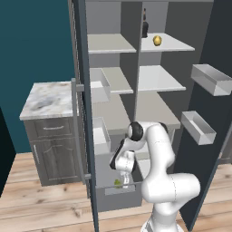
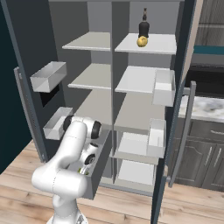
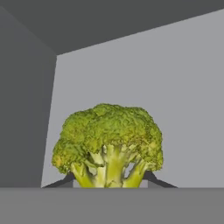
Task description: Take the broccoli and potato from the fridge shelf and place them in the freezer drawer to begin freezing them.
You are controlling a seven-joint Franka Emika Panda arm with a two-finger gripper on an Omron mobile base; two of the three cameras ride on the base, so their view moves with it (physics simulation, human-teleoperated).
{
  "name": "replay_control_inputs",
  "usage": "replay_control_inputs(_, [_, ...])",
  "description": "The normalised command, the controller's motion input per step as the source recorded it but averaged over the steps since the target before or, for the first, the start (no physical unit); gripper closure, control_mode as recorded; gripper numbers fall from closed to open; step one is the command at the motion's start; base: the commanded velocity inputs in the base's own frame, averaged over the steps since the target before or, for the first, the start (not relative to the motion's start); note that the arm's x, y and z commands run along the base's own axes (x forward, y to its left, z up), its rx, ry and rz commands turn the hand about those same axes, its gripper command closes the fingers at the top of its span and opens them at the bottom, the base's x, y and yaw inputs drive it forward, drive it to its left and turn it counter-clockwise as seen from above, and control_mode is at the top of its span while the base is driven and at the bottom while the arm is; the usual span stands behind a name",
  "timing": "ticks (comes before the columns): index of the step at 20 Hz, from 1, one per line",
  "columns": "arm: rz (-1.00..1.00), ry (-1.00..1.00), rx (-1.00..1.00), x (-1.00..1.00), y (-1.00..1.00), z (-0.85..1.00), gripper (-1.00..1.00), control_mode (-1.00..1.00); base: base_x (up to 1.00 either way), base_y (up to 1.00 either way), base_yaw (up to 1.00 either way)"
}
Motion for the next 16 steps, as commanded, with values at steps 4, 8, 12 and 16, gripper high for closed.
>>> replay_control_inputs(4, [0.0, 0.0, 0.0, -0.24, 0.12, -0.17, -1.0, -1.0, 0.0, 0.0, 0.0])
replay_control_inputs(8, [0.0, -0.05, 0.0, -0.05, 0.0, 0.02, -1.0, -1.0, 0.0, 0.0, 0.0])
replay_control_inputs(12, [0.0, -0.08, 0.0, 0.0, -0.01, 0.27, -1.0, -1.0, 0.0, 0.0, 0.0])
replay_control_inputs(16, [0.0, -0.09, 0.0, 0.02, -0.16, 0.7, -1.0, -1.0, 0.0, 0.0, 0.0])
